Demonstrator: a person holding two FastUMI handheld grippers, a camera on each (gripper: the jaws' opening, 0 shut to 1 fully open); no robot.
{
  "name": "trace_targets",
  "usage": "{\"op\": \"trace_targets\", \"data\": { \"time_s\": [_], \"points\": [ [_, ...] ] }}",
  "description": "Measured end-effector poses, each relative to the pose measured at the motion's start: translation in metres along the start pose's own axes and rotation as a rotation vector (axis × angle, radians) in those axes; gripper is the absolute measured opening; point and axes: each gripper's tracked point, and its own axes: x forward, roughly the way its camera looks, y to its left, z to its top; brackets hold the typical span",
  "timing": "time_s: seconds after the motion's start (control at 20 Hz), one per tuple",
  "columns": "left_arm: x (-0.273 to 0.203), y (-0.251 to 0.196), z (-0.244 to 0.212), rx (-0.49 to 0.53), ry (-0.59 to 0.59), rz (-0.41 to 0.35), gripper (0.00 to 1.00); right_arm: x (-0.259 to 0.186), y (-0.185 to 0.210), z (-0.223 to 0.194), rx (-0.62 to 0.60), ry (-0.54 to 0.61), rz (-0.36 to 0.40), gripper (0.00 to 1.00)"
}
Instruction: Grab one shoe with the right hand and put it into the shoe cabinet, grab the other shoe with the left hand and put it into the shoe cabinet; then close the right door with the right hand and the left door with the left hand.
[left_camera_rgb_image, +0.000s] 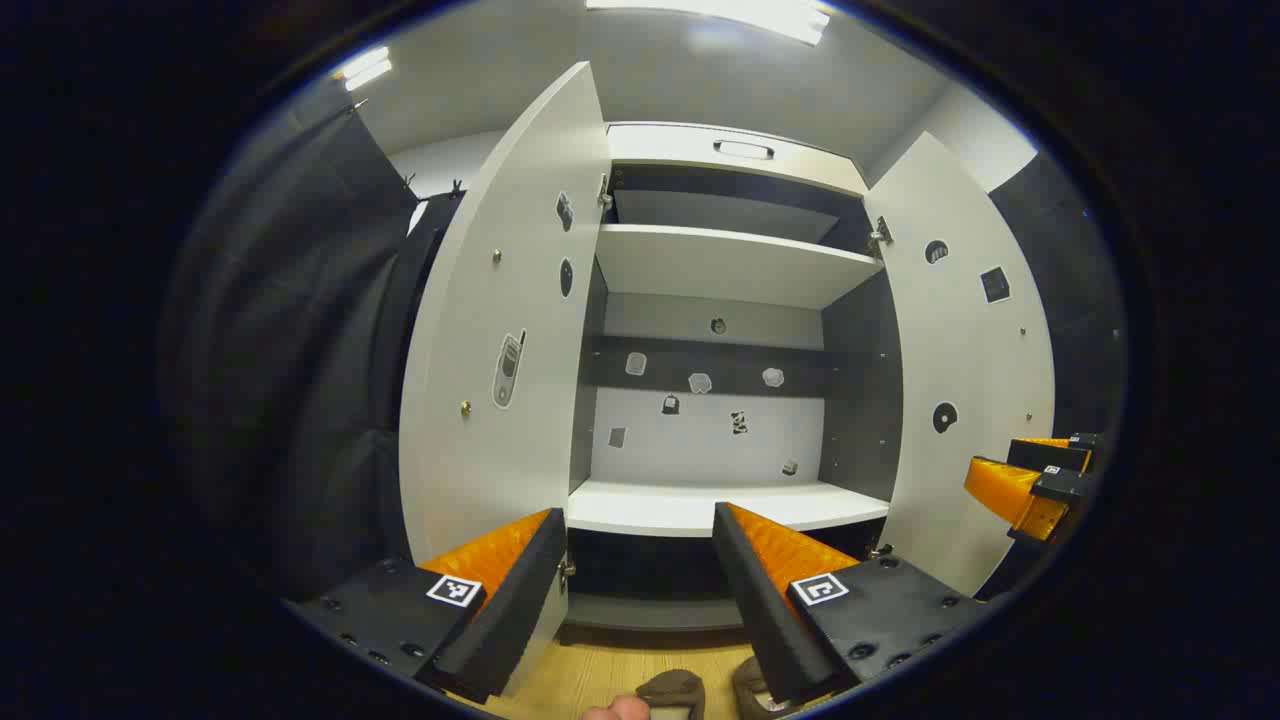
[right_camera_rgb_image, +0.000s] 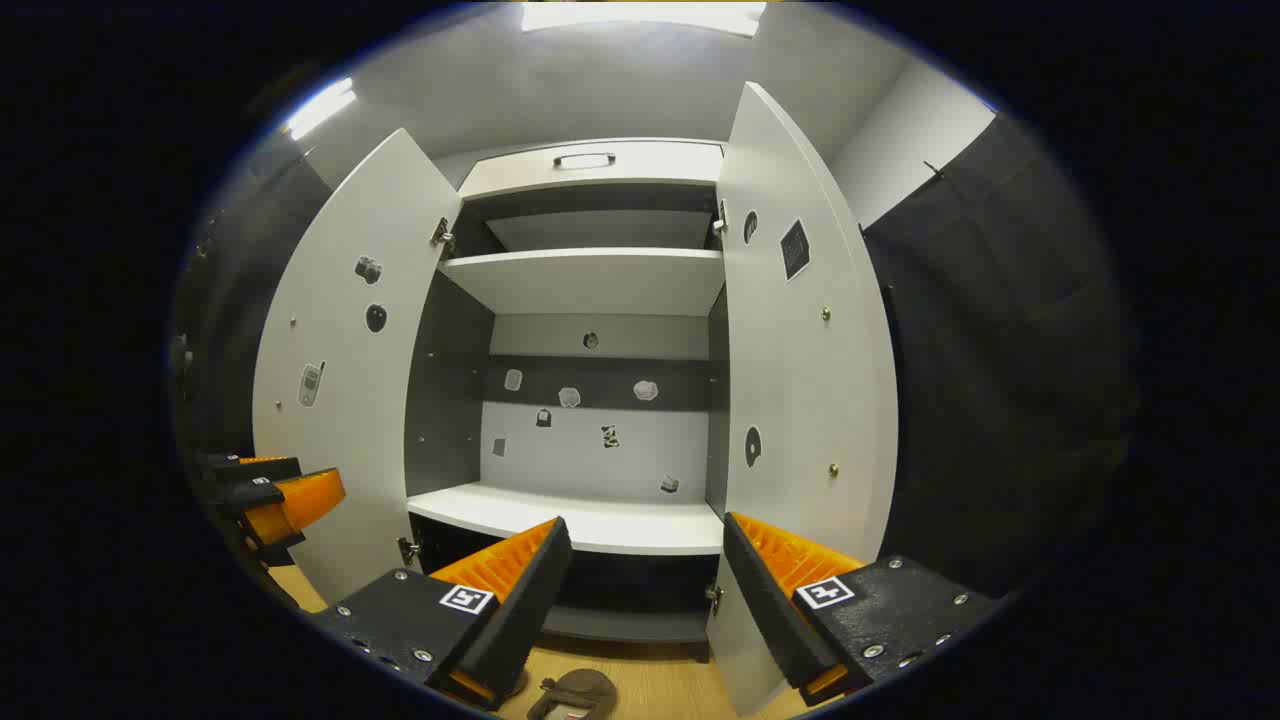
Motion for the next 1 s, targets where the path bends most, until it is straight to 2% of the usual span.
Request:
{"op": "trace_targets", "data": {
  "time_s": [0.05, 0.1, 0.2, 0.3, 0.9, 0.95, 1.0],
  "points": [
    [0.001, 0.000, 0.000, 0.000, 0.000, -0.001, 0.99, 0.000, 0.000, -0.002, 0.003, 0.002, -0.001, 0.94],
    [0.002, -0.001, 0.000, 0.000, -0.001, -0.002, 0.96, 0.002, 0.000, -0.003, 0.007, 0.005, -0.002, 0.94],
    [0.003, -0.001, 0.000, 0.000, -0.002, -0.004, 0.99, 0.002, 0.001, -0.005, 0.008, 0.005, 0.003, 0.94],
    [0.002, -0.001, 0.001, -0.008, -0.004, -0.005, 0.96, 0.002, 0.003, -0.009, 0.007, 0.010, 0.006, 0.94],
    [0.001, 0.000, 0.006, -0.006, -0.015, -0.003, 0.96, -0.001, -0.001, -0.010, -0.002, 0.019, -0.002, 0.94],
    [0.000, 0.001, 0.007, 0.001, -0.017, 0.001, 0.99, -0.001, -0.002, -0.010, -0.001, 0.017, -0.004, 0.94],
    [-0.001, 0.001, 0.008, 0.005, -0.018, 0.001, 0.96, -0.001, -0.002, -0.010, -0.001, 0.018, -0.006, 0.94]
  ]
}}
